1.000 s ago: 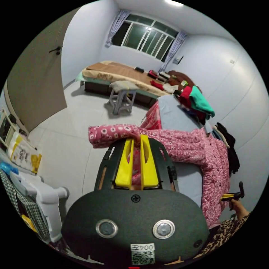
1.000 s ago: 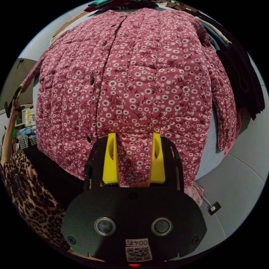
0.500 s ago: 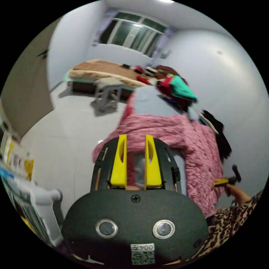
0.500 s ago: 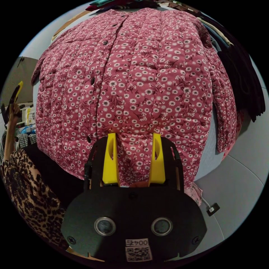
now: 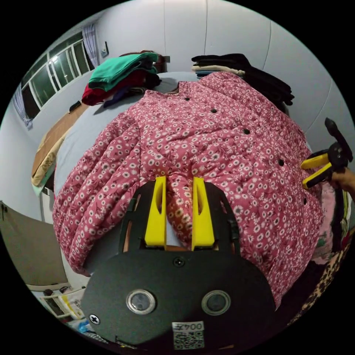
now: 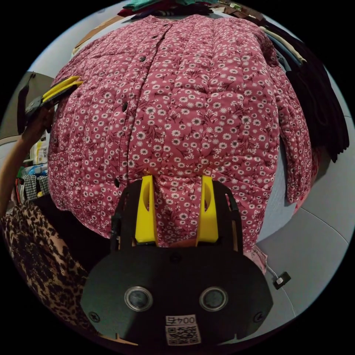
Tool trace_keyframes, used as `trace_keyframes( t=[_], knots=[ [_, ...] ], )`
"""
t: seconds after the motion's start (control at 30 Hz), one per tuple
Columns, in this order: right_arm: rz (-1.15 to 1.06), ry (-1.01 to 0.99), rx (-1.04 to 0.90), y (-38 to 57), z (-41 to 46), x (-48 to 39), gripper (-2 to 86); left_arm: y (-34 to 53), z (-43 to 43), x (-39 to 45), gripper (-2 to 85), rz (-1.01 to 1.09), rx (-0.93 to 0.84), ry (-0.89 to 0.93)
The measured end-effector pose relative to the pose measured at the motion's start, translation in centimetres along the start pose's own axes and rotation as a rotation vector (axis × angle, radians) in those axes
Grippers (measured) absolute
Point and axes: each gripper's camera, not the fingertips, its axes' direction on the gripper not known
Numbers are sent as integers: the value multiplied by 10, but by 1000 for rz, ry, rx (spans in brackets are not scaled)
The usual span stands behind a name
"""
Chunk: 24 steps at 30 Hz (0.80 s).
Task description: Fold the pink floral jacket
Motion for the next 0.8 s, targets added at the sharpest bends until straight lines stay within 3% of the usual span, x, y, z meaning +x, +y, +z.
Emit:
trace_keyframes(
  t=[0.17, 0.27, 0.37, 0.43, 0.53, 0.6, 0.8],
  knots=[
    [-6, -37, 133, 39, -7, 21, 177, -16, -17, 12, 119, -104, -5, 13],
    [66, -223, 279, 82, -21, 59, 177, -18, -50, 39, 123, -150, 68, 45],
    [307, -419, 528, 144, -39, 135, 174, -12, -58, 86, 122, -163, 68, 103],
    [581, -617, 668, 193, -30, 212, 173, -6, -41, 123, 122, -197, 11, 155],
    [830, -826, 716, 232, -1, 290, 176, -5, -15, 160, 124, -250, -82, 179],
    [910, -844, 688, 242, 11, 321, 180, -8, -7, 177, 127, -258, -105, 135],
    [916, -902, 646, 240, 22, 369, 160, -19, 5, 213, 133, -232, -144, -5]
  ],
)
